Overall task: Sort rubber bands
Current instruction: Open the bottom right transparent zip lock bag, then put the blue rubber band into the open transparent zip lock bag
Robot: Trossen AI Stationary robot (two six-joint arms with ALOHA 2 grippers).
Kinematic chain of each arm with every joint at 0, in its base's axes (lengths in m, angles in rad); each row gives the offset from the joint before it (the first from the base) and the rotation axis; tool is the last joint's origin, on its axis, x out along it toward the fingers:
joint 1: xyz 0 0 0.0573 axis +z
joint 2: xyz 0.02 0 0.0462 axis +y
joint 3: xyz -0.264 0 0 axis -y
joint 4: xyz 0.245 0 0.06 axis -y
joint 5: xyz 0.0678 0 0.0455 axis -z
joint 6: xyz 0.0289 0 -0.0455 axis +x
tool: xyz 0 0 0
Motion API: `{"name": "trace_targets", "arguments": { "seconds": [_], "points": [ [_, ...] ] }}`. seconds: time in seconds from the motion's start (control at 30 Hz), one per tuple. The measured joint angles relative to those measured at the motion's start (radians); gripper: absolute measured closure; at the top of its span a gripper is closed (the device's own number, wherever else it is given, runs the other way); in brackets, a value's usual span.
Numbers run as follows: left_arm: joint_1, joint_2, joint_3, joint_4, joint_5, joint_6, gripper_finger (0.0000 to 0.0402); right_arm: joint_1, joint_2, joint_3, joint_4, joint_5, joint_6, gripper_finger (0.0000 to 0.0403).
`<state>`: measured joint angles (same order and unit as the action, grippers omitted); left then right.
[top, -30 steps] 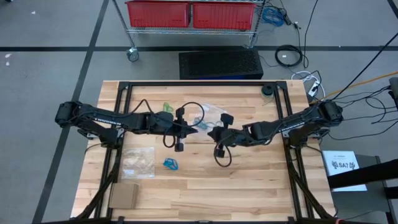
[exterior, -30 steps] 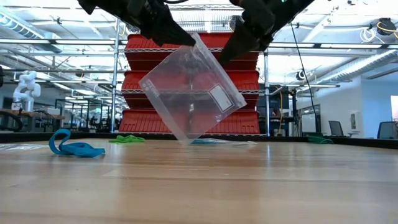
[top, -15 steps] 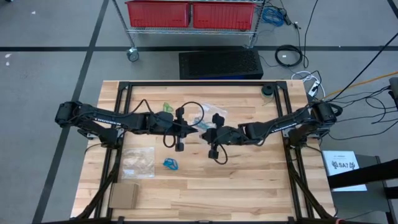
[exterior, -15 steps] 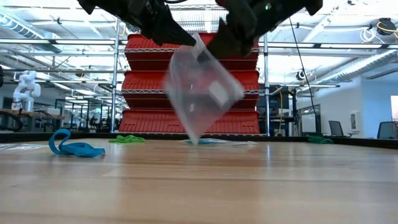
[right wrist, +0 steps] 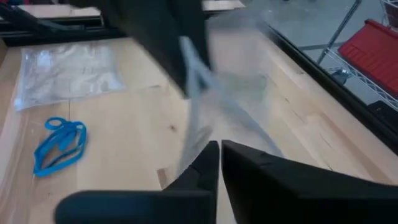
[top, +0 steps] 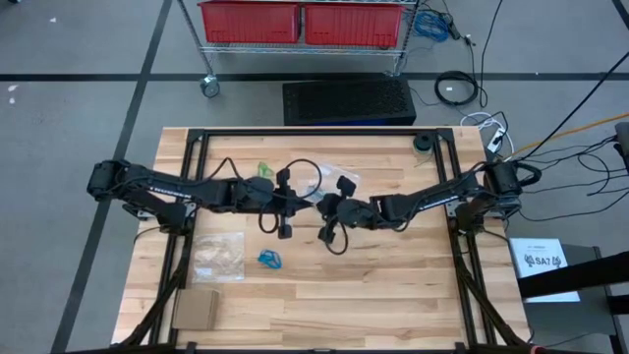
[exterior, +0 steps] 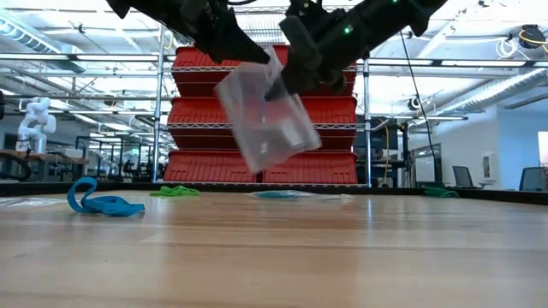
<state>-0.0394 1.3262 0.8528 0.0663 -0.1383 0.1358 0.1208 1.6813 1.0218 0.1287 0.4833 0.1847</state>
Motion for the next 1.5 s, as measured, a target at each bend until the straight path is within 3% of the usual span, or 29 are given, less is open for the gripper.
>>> {"name": "trace_targets", "arguments": {
  "seconds": [0.13,0.4,0.53,1.0,1.23,1.5],
  "points": [
    [-0.013,0.000,0.000,0.004,-0.006,-0.024,0.0402,-0.002,0.000,0.000,0.007,-0.011,-0.005,0.0345],
    [-0.043,0.045,0.000,0.040,-0.043,-0.053,0.0402,0.000,0.000,0.000,0.022,-0.017,0.040,0.0189],
    [-0.055,0.076,0.000,0.050,-0.086,-0.075,0.0402,0.018,-0.010,0.000,-0.005,-0.050,0.053,0.0149],
    [-0.060,0.081,-0.005,-0.021,-0.224,-0.048,0.0402,0.054,-0.150,0.000,-0.215,-0.069,0.062,0.0142],
    [-0.060,0.079,-0.056,-0.016,-0.237,-0.067,0.0402,0.059,-0.224,0.000,-0.257,-0.077,0.036,0.0143],
    [-0.060,-0.020,-0.078,-0.027,-0.268,-0.052,0.0402,0.121,-0.093,0.000,-0.091,-0.230,0.074,0.0163]
  ]
}}
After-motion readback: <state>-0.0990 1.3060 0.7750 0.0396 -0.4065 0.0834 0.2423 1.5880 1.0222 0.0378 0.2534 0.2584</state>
